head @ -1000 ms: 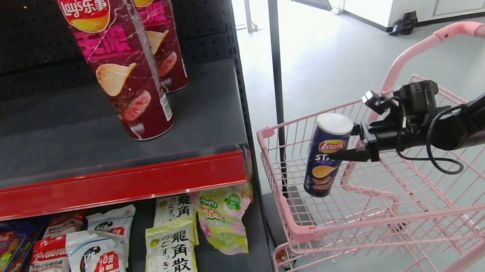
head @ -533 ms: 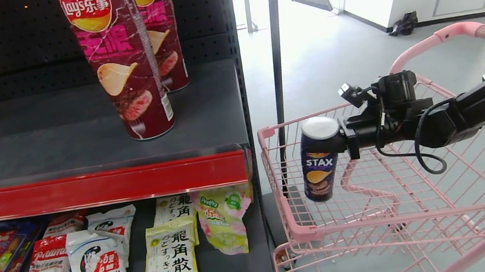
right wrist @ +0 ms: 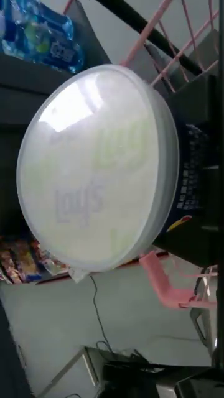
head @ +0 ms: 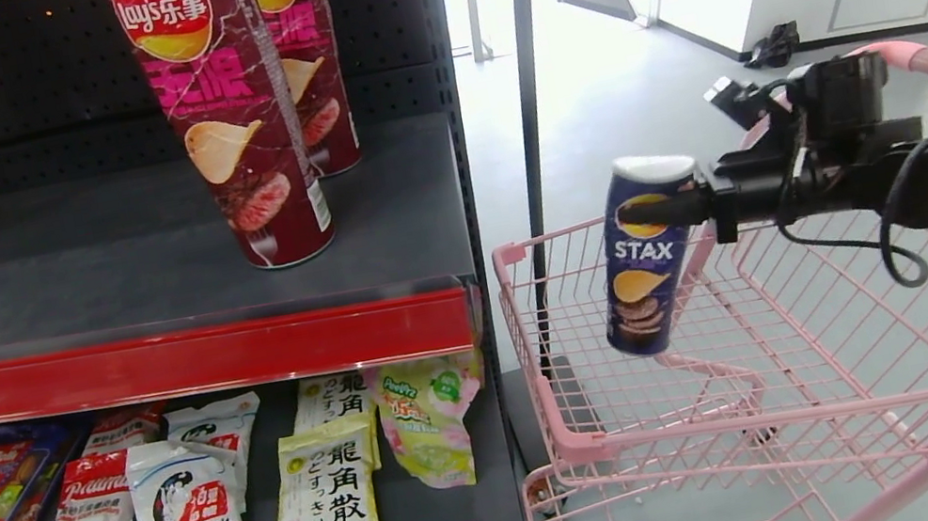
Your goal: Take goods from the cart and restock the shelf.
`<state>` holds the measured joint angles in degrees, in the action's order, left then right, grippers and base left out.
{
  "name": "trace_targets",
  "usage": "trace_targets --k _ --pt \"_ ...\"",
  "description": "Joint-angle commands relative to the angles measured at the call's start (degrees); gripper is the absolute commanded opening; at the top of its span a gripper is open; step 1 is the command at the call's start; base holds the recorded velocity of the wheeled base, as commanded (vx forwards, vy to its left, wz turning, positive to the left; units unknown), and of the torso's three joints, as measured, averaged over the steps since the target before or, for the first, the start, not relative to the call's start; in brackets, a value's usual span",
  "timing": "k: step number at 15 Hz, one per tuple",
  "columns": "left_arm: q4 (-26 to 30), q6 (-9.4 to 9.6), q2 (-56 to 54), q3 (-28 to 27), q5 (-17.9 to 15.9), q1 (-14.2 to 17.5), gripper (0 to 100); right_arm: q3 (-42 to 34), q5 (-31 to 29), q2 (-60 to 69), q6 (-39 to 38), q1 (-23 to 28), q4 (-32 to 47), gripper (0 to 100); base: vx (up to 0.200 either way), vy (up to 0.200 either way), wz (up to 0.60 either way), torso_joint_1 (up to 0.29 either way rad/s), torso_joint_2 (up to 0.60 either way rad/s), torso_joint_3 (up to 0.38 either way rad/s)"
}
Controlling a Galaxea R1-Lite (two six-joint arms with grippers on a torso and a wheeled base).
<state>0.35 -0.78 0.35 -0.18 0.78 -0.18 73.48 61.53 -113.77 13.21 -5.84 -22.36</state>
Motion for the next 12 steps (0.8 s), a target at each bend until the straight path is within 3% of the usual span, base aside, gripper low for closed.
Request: trace_targets --k 1,3,6,10,12 --pt "0.0 -0.01 0.1 0.0 0.0 0.0 100 -3.3 -0.3 15.6 -3.3 3.7 0.0 0 0.000 0.000 0.00 0.000 0.00 0.000" --pt "0.0 -0.01 0.1 0.0 0.0 0.0 100 -5.1 -0.3 22.6 -3.7 4.7 -0.1 0 0.000 0.000 0.00 0.000 0.00 0.000" --pt "-0.1 -0.01 0.1 0.0 0.0 0.0 100 -14.9 -0.8 39.3 -5.3 2.9 0.0 0 0.000 0.000 0.00 0.000 0.00 0.000" --pt "0.0 -0.01 0.1 0.0 0.0 0.0 100 -33.3 -9.4 53.8 -5.1 -5.9 0.0 0 0.000 0.000 0.00 0.000 0.00 0.000" --pt "0.0 -0.01 0.1 0.0 0.0 0.0 100 -37.8 -13.7 55.0 -2.5 -14.6 0.0 0 0.000 0.000 0.00 0.000 0.00 0.000"
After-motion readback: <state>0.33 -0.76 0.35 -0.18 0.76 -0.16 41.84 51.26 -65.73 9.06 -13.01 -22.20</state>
